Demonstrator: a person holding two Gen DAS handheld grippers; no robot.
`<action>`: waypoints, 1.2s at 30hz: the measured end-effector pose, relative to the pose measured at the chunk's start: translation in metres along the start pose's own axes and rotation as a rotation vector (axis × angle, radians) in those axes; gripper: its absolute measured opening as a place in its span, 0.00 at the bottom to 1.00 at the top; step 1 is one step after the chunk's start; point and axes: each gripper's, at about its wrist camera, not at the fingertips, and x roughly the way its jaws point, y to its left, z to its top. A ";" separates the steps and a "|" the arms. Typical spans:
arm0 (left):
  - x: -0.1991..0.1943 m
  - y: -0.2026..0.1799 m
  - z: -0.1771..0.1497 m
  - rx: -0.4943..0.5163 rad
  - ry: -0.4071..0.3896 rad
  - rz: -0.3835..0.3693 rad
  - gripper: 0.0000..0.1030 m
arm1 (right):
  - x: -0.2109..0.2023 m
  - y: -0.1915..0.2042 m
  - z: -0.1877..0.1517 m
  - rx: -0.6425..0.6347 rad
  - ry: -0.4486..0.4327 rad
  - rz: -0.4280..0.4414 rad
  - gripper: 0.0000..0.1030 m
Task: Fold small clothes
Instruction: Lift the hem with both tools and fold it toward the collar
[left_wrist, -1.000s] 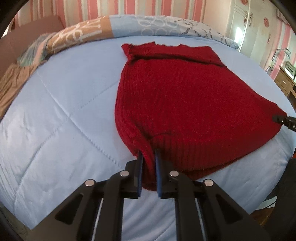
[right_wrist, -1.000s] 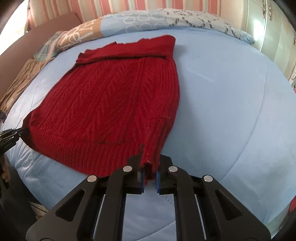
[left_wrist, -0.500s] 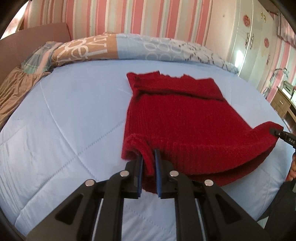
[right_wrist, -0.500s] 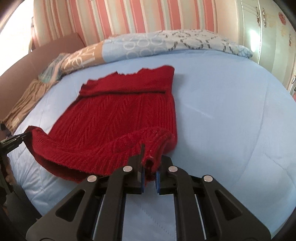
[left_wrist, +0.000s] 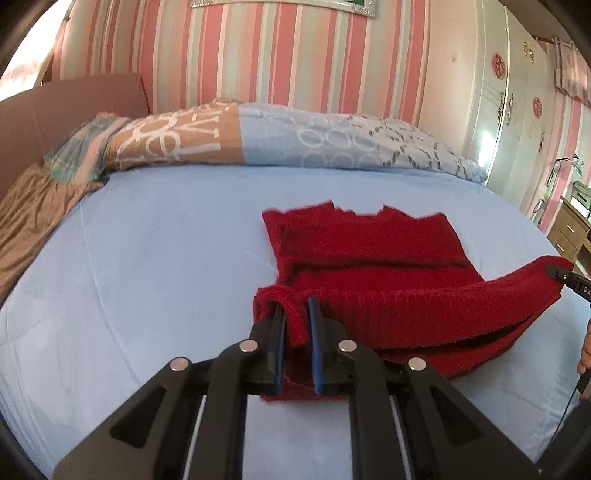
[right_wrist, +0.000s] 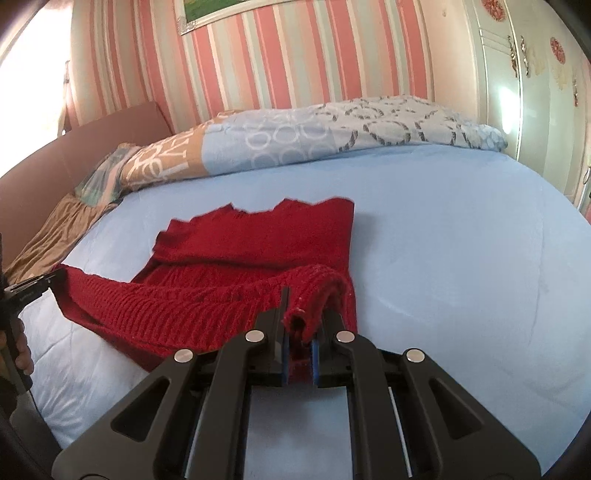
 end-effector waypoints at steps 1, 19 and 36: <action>0.007 -0.001 0.010 0.000 -0.015 -0.001 0.11 | 0.005 -0.001 0.005 0.006 -0.009 -0.003 0.08; 0.129 0.010 0.112 -0.005 -0.124 0.048 0.11 | 0.127 -0.027 0.095 0.036 -0.091 -0.028 0.08; 0.279 0.025 0.115 0.038 0.055 0.133 0.08 | 0.266 -0.052 0.101 0.056 0.119 -0.071 0.08</action>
